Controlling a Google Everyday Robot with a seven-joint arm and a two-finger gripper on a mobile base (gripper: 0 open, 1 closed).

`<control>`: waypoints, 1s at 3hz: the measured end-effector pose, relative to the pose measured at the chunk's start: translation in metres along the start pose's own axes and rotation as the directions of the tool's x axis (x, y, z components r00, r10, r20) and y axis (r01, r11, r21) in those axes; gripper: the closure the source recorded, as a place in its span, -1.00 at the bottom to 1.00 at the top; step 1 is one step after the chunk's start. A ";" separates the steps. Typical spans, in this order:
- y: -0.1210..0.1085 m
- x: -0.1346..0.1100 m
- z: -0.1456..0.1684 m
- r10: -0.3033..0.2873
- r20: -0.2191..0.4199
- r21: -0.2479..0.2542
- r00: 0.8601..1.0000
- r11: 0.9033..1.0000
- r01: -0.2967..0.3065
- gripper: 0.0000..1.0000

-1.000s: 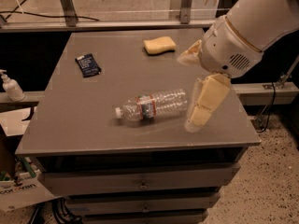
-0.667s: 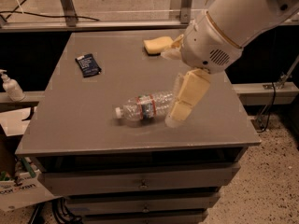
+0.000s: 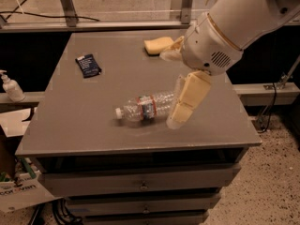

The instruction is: Place water bottle upright

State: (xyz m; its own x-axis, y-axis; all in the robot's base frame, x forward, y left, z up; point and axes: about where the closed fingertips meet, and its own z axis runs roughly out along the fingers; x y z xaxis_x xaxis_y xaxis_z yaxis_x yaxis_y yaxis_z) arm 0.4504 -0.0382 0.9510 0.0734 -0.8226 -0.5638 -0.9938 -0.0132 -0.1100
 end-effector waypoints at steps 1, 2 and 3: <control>-0.010 0.002 0.020 -0.022 0.015 -0.026 1.000 0.999 0.023 -1.00; -0.029 -0.002 0.046 -0.068 0.006 -0.052 0.998 0.996 0.068 -1.00; -0.046 -0.007 0.065 -0.093 -0.025 -0.058 0.995 0.994 0.092 -1.00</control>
Offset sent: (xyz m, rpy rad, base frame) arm 0.0617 0.0521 -0.0570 -0.0327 0.0019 0.1549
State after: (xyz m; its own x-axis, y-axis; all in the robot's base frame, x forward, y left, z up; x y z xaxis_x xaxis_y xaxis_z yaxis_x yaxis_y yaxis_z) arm 0.5013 0.0051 0.9073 0.1636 -0.8319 -0.5303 -0.9861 -0.1218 -0.1133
